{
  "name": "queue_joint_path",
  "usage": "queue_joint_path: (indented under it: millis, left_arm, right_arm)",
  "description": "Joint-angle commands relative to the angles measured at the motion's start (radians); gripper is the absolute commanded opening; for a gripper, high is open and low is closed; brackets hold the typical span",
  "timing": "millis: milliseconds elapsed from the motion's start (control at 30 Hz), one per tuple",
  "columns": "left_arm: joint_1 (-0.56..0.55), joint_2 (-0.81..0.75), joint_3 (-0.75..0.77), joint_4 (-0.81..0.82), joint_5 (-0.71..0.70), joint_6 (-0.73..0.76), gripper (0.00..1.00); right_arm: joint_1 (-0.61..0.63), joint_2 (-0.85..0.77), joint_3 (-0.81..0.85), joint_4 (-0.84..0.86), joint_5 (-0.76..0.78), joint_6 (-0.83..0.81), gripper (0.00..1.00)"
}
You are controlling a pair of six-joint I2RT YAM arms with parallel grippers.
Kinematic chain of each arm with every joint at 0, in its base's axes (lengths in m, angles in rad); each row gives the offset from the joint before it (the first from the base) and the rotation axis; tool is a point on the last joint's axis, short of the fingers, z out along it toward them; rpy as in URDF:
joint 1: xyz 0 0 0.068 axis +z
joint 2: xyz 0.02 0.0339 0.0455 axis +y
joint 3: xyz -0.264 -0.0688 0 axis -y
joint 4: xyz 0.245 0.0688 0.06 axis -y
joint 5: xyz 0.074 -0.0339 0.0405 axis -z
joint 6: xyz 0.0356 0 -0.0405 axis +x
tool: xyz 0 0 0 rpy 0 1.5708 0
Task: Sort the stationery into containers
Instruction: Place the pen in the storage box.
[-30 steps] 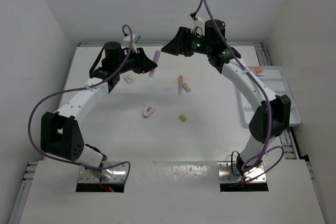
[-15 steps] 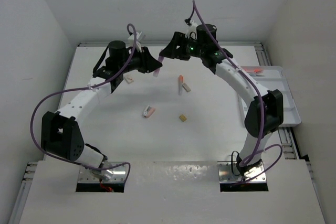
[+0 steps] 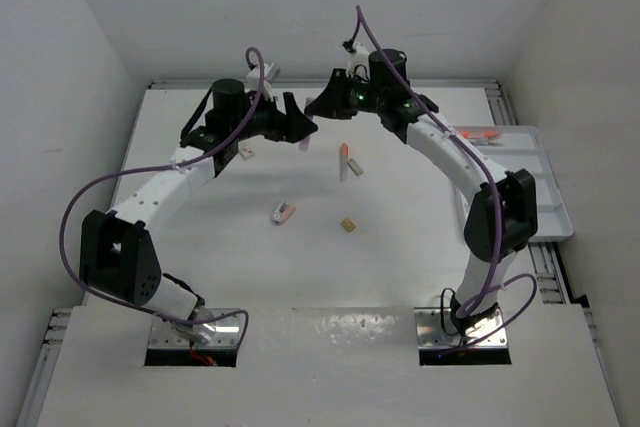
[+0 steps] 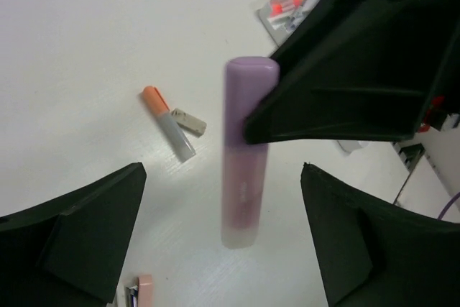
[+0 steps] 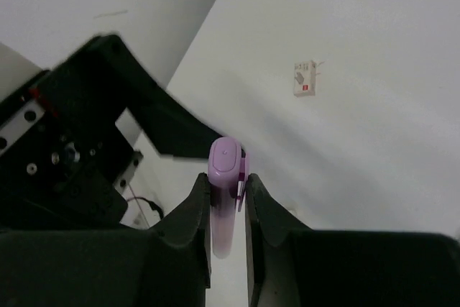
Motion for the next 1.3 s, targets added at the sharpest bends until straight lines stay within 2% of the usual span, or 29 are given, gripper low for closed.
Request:
queue_joint_path:
  millis: [0, 67, 100, 133, 167, 233, 267, 300, 333, 400, 433, 533, 600, 800, 900, 1267]
  left_arm:
    - [0.009, -0.022, 0.054, -0.088, -0.073, 0.015, 1.00]
    - [0.026, -0.035, 0.065, -0.129, -0.090, 0.086, 1.00]
    - [0.045, -0.036, 0.068, -0.169, -0.093, 0.109, 1.00]
    - [0.056, -0.036, 0.072, -0.189, -0.083, 0.135, 1.00]
    - [0.065, -0.032, 0.072, -0.208, -0.075, 0.176, 1.00]
    - [0.093, -0.025, 0.063, -0.240, -0.010, 0.204, 1.00]
    - [0.101, -0.010, 0.060, -0.248, 0.014, 0.224, 1.00]
    - [0.108, -0.004, 0.058, -0.257, 0.035, 0.230, 1.00]
    - [0.111, 0.014, 0.052, -0.258, 0.073, 0.238, 1.00]
    - [0.110, 0.031, 0.051, -0.255, 0.097, 0.230, 1.00]
    - [0.107, 0.048, 0.054, -0.252, 0.092, 0.218, 1.00]
    - [0.098, 0.082, 0.086, -0.272, 0.046, 0.207, 1.00]
    - [0.096, 0.091, 0.107, -0.286, 0.026, 0.215, 1.00]
    - [0.082, 0.099, 0.097, -0.284, -0.092, 0.178, 1.00]
    - [0.081, 0.103, 0.091, -0.284, -0.130, 0.160, 1.00]
    - [0.067, 0.143, 0.134, -0.291, -0.130, 0.167, 1.00]
  right_arm:
    - [-0.073, -0.094, -0.037, -0.037, -0.083, -0.144, 0.00]
    - [-0.136, -0.134, -0.055, -0.128, -0.120, -0.322, 0.00]
    - [-0.206, -0.172, -0.061, -0.181, -0.148, -0.424, 0.00]
    - [-0.242, -0.194, -0.062, -0.320, -0.192, -0.544, 0.00]
    - [-0.277, -0.218, -0.074, -0.373, -0.194, -0.794, 0.00]
    - [-0.389, -0.298, -0.144, -0.506, -0.189, -1.038, 0.00]
    - [-0.447, -0.324, -0.167, -0.537, -0.189, -1.241, 0.00]
    - [-0.506, -0.344, -0.204, -0.577, -0.185, -1.364, 0.00]
    - [-0.537, -0.368, -0.221, -0.655, -0.150, -1.587, 0.00]
    - [-0.620, -0.367, -0.244, -0.737, -0.116, -1.765, 0.00]
    - [-0.668, -0.358, -0.243, -0.764, -0.090, -1.930, 0.00]
    - [-0.745, -0.302, -0.215, -0.812, -0.030, -2.135, 0.00]
    - [-0.772, -0.265, -0.178, -0.838, 0.001, -2.241, 0.00]
    - [-0.789, -0.139, -0.157, -0.766, 0.122, -2.337, 0.00]
    - [-0.782, -0.077, -0.137, -0.725, 0.168, -2.346, 0.00]
    - [-0.743, 0.105, -0.082, -0.611, 0.311, -2.371, 0.00]
